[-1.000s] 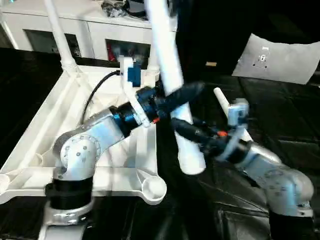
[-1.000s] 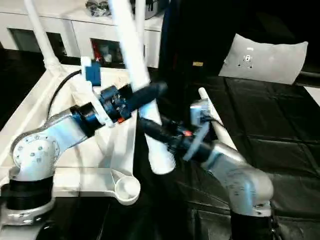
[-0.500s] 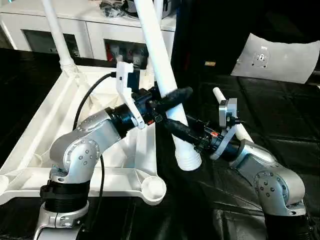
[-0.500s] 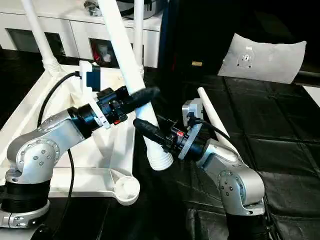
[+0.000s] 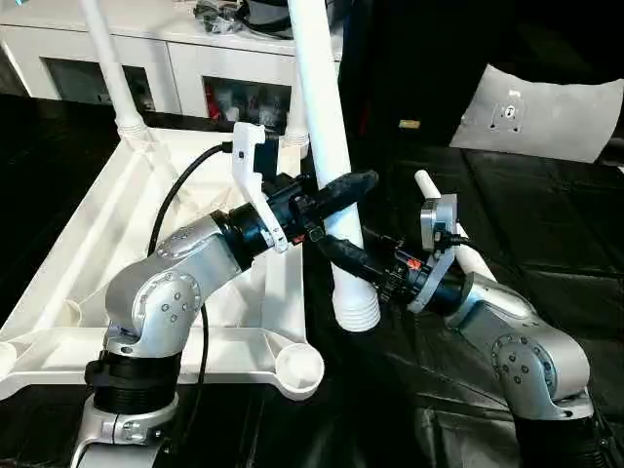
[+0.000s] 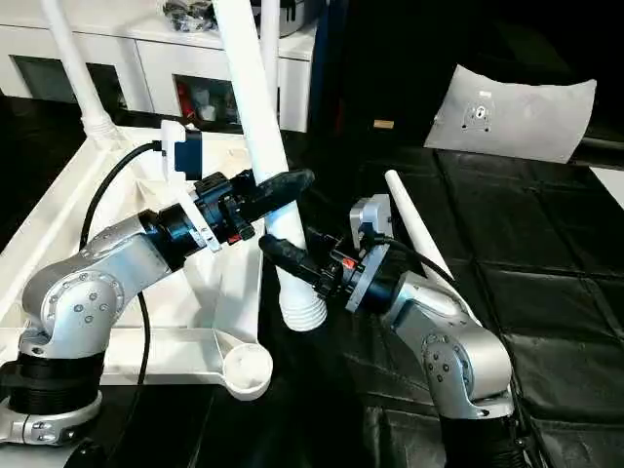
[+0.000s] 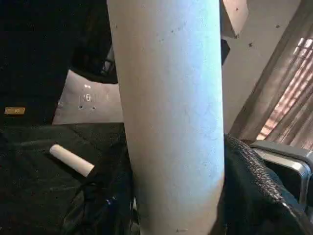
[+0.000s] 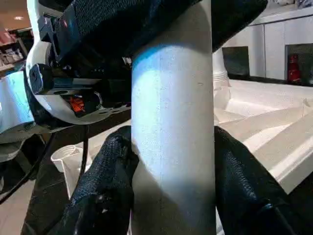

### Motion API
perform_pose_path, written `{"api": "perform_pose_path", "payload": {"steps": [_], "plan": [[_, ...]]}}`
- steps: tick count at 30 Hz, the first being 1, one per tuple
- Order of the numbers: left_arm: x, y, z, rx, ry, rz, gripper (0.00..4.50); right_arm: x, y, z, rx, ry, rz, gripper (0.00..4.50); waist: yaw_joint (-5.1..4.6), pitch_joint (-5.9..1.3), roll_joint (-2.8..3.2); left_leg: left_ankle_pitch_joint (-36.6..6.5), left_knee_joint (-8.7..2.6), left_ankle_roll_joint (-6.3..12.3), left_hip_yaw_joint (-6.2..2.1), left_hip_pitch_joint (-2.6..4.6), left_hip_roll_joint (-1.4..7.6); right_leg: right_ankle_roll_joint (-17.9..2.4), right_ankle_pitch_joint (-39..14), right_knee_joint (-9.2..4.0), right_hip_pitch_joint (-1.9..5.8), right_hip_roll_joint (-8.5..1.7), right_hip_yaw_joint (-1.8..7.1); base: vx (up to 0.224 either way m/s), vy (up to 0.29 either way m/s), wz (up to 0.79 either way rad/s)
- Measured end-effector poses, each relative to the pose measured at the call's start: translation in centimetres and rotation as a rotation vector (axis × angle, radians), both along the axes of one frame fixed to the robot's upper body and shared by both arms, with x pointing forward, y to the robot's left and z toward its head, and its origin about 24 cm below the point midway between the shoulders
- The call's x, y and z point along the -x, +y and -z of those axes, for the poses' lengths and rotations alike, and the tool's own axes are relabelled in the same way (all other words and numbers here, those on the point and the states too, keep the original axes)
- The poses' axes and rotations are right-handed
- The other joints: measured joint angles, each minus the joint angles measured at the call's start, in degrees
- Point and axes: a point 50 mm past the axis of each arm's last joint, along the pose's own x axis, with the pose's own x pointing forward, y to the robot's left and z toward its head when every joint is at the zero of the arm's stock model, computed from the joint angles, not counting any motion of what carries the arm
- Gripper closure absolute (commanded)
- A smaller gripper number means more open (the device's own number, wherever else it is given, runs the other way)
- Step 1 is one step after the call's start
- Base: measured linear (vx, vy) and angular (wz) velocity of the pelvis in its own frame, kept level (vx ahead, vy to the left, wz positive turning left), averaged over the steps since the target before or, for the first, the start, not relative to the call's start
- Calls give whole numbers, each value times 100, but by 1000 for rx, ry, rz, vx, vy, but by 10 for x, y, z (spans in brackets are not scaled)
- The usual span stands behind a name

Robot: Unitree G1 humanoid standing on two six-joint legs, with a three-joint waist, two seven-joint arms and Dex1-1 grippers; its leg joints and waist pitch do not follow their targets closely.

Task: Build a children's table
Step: Pick table leg

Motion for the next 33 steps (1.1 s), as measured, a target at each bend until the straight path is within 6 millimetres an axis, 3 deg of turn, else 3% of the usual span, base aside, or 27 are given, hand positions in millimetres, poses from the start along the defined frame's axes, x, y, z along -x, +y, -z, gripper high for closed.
{"api": "perform_pose_path", "payload": {"steps": [3,4,5,9,10,21,33], "plan": [[-8,-1,-5,-6,-7,-34,240,-6,1,-6,18,-25,46,266,-3,2,3,1,2,-1,0,1,0,-1,3,0,0,0,2,0,0,0],[-11,-2,-10,-9,-14,-43,240,-8,1,-10,18,-35,59,210,-3,2,4,1,3,-1,0,1,0,-1,4,1,1,0,2,0,0,0],[-12,-2,-12,-10,-19,-49,240,-9,1,-12,17,-42,65,196,-3,1,6,1,3,-1,0,2,0,-1,4,0,1,0,3,0,0,0],[-19,5,-20,-3,-26,-97,240,-11,-1,-12,21,-33,96,184,-7,3,15,0,1,-1,0,0,0,0,4,0,-1,1,2,0,0,0],[-21,8,-22,1,-30,-110,250,-12,-3,-11,21,-31,106,156,-8,4,17,0,0,0,0,0,0,-1,3,0,-2,1,2,0,0,0],[-28,15,-36,-38,-76,-109,267,-20,-13,-23,79,-23,154,68,0,11,28,1,3,-1,0,-2,0,0,4,1,-2,0,2,0,0,0],[-24,4,-29,-190,-124,-53,267,-18,-8,-11,241,76,78,65,1,12,30,1,3,-1,0,-4,0,-1,4,2,-3,0,2,0,0,0]]}}
